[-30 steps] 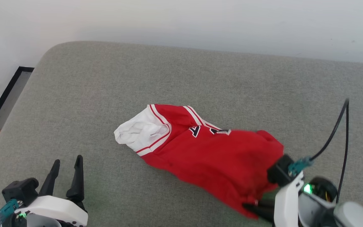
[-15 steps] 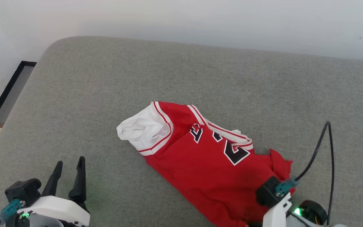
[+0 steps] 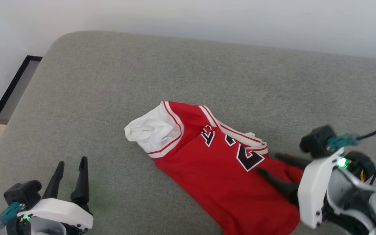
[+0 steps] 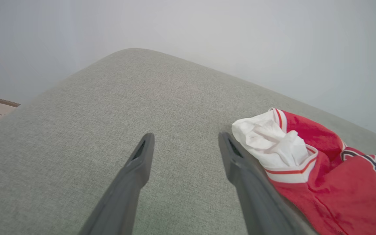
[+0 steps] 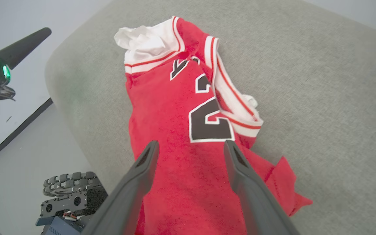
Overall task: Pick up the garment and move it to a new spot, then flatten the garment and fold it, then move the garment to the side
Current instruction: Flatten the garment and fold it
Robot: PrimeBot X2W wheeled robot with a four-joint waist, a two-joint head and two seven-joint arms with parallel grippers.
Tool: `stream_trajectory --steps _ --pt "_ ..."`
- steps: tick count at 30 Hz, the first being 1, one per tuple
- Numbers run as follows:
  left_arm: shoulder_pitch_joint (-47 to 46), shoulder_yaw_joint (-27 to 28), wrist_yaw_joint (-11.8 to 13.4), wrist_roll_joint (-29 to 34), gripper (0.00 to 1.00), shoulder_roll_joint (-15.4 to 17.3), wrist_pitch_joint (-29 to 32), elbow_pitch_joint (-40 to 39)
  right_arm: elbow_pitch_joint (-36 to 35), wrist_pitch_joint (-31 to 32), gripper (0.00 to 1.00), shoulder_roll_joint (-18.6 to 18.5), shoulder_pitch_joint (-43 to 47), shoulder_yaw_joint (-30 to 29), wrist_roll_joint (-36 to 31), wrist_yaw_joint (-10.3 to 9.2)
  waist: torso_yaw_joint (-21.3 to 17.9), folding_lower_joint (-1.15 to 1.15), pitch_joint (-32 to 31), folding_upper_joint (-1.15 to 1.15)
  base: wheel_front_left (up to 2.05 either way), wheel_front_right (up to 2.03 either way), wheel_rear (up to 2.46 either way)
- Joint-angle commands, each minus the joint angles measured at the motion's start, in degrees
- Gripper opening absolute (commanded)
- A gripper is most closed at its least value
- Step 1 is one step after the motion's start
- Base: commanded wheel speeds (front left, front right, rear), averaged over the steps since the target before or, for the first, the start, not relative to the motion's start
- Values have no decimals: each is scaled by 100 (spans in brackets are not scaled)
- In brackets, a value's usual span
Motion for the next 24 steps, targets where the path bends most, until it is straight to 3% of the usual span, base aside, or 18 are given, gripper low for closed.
stream_trajectory --steps 1,11,19,24 --pt "-77 10 -34 71 100 -44 -30 10 103 -61 100 21 -108 -63 -61 0 41 0 41 0 0 0 0" --pt "-388 -15 -215 238 100 -305 -30 131 1438 -213 100 -283 -1341 283 -95 0 375 0 381 0 0 0 0" --pt "-588 29 -378 427 100 -584 -30 264 2400 -204 100 -608 -1981 998 158 0 705 0 688 0 0 0 0" --pt "-693 111 -472 519 100 -750 -30 328 2874 -224 100 -630 -2234 1489 470 0 865 0 842 0 0 0 0"
